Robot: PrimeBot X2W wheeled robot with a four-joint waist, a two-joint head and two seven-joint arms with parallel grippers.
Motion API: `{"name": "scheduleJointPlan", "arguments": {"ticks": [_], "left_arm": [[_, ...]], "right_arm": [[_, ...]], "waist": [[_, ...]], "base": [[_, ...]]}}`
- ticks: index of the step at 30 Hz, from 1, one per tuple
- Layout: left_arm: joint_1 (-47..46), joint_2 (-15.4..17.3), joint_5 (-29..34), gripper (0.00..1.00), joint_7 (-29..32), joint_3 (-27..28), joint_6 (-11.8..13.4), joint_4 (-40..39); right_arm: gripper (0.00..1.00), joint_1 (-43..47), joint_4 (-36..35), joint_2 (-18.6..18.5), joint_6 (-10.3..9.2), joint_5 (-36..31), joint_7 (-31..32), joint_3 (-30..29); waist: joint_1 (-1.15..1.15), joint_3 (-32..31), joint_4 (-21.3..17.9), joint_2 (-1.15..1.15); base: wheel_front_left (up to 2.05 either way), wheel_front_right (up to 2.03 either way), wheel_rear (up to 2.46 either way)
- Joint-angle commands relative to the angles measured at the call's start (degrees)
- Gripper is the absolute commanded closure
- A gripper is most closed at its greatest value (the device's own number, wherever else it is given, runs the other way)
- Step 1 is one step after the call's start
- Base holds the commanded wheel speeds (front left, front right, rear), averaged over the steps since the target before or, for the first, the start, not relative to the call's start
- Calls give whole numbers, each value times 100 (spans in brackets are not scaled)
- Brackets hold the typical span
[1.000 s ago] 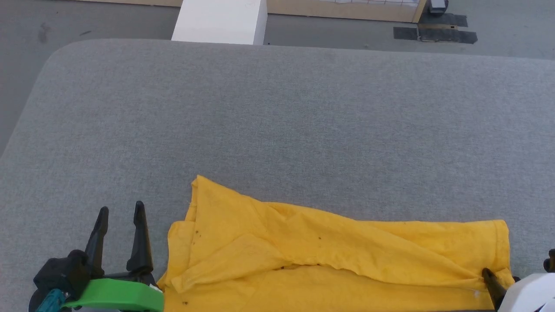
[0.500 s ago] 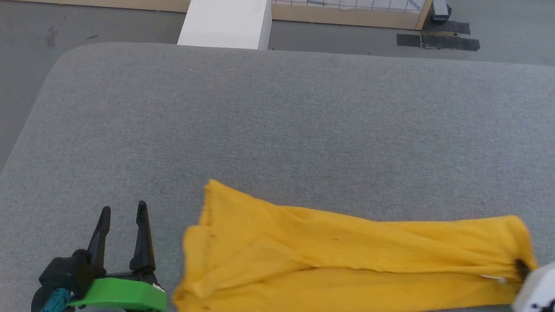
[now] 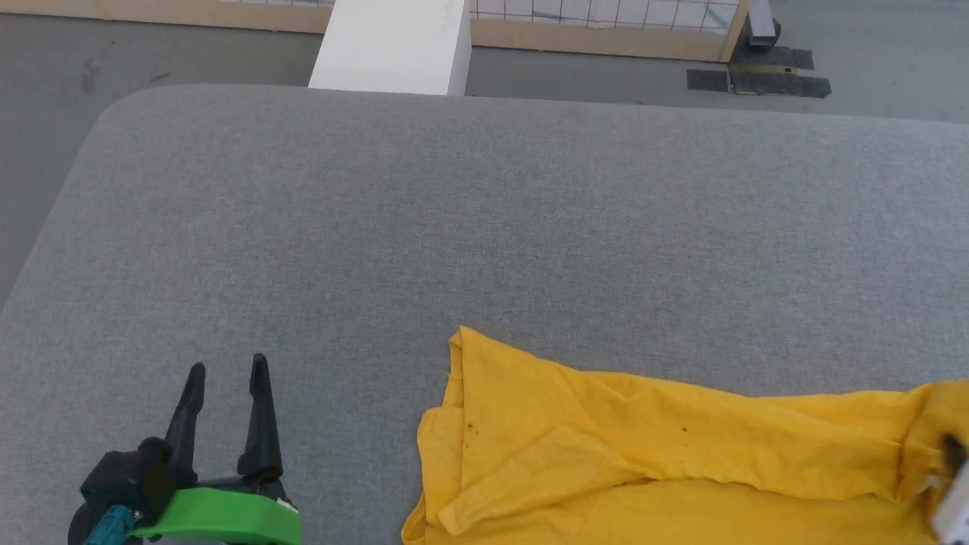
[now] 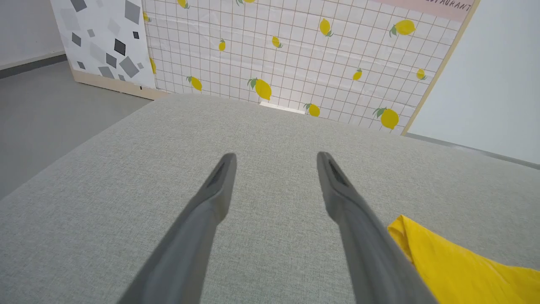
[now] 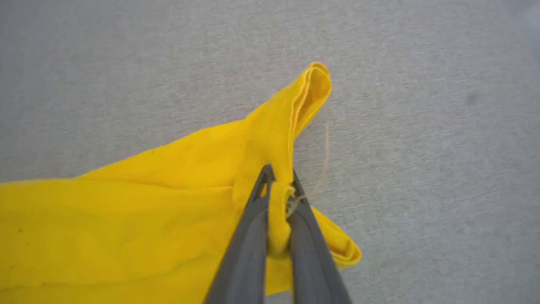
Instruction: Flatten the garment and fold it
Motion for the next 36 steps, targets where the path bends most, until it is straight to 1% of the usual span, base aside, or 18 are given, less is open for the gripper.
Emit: {"name": "scheduleJointPlan", "arguments": {"ticks": [1, 6, 10, 14, 17, 22, 25, 29, 36], "left_arm": [[-8, -26, 15, 0, -12, -35, -32, -2], [-12, -58, 4, 0, 23, -118, -40, 20], [3, -55, -15, 0, 56, -162, -57, 35], [34, -48, -56, 0, 72, -161, -61, 66], [52, -35, -82, 0, 78, -160, -71, 73], [46, -10, -119, 0, 103, -162, -88, 92], [23, -11, -133, 0, 106, -169, -93, 105], [-43, -48, -158, 0, 98, -194, -121, 140], [-193, -126, -182, 0, 64, -252, -214, 300]], "right_arm": [[100, 76, -197, 119, -9, 166, 178, 223], [100, 381, -1068, 304, -9, 629, 946, 1148], [100, 521, -1559, 362, -9, 793, 1330, 1872], [100, 432, -1706, 385, -9, 942, 1486, 2547], [100, 267, -1641, 399, -9, 1025, 1504, 3074], [100, -149, -1241, 418, -9, 1071, 1316, 3908], [100, -422, -845, 427, -9, 1033, 1079, 4243], [100, -816, -129, 430, -9, 1063, 563, 4561], [100, -1560, 1342, 431, -9, 1225, -274, 5065]], "waist": [[0, -33, 5, 0], [0, -133, 64, 0], [0, -213, 146, 0], [0, -287, 232, 0], [0, -313, 286, 0], [0, -321, 387, 0], [0, -299, 447, 0], [0, -226, 555, 0], [0, -131, 746, 0]], "base": [[0, 0, 0], [0, 0, 0], [0, 0, 0], [0, 0, 0], [0, 0, 0], [0, 0, 0], [0, 0, 0], [0, 0, 0], [0, 0, 0]]}}
